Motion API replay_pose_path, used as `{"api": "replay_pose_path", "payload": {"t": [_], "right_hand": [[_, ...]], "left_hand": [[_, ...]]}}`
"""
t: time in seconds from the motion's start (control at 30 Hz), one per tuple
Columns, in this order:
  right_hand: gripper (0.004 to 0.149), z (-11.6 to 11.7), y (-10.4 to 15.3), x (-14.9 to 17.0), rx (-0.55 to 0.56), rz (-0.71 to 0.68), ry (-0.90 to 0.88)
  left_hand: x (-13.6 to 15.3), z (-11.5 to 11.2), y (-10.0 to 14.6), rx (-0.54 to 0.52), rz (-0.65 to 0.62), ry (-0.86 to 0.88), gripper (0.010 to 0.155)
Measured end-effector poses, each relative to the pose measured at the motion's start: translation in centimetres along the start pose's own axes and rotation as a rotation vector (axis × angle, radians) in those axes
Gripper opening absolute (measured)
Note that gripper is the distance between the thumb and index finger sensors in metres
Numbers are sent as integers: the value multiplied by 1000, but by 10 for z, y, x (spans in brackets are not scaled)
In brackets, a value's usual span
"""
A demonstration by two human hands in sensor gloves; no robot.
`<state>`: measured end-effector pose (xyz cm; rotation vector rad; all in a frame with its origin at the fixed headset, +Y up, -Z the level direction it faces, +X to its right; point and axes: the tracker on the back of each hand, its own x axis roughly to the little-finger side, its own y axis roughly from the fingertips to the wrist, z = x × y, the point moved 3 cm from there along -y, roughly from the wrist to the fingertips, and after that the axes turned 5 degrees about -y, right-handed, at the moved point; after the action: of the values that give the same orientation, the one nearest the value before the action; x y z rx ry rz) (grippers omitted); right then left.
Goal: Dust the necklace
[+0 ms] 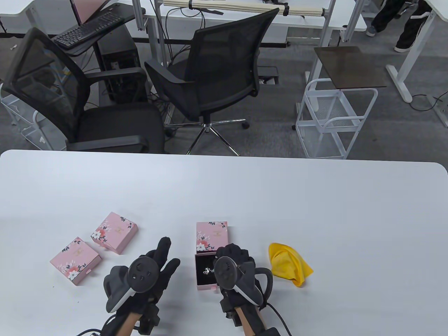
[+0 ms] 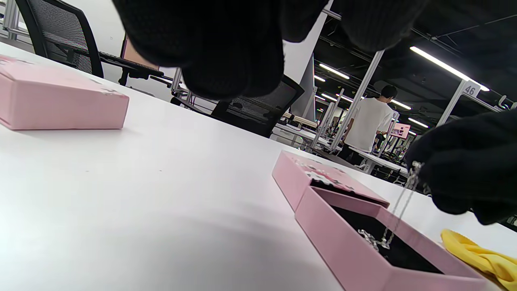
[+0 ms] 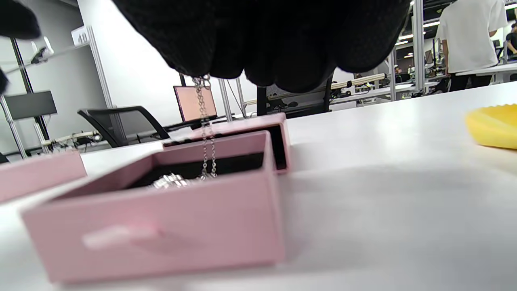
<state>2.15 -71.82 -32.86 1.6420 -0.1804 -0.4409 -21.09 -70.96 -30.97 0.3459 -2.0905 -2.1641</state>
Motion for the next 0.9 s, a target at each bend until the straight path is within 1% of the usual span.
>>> {"api": "replay_pose_path", "payload": {"t": [0.13, 0.2, 0.23, 0.4, 0.5, 0.6, 0.67, 0.77, 0.83, 0.9], "right_hand": [[40, -21, -5, -6, 1, -8, -62], [40, -37, -10, -11, -11, -15, -165], [40, -41, -12, -12, -11, -20, -192], [40, -72, -15, -25, 45, -65, -244], [40, -88, -13, -32, 86, -113, -288], [40, -98, -9, -36, 109, -147, -336], [40, -105, -6, -37, 122, -169, -387], [40, -111, -3, -38, 133, -194, -446], [40, -116, -1, -39, 140, -213, -498], [40, -120, 2, -40, 142, -236, -545]], "left_hand": [[-3, -4, 0, 10, -12, -15, 67], [-4, -5, 0, 14, -19, -22, 67], [-4, -5, 0, 17, -22, -22, 66], [-7, -8, -4, 97, -84, 55, 61], [-13, 5, -4, 79, -123, 155, 60], [-24, 25, -4, 21, -163, 279, 58], [-36, 42, -7, -6, -192, 350, 59], [-49, 60, -14, -51, -210, 389, 62], [-57, 71, -18, -116, -212, 396, 63], [-62, 72, -20, -122, -223, 411, 63]]}}
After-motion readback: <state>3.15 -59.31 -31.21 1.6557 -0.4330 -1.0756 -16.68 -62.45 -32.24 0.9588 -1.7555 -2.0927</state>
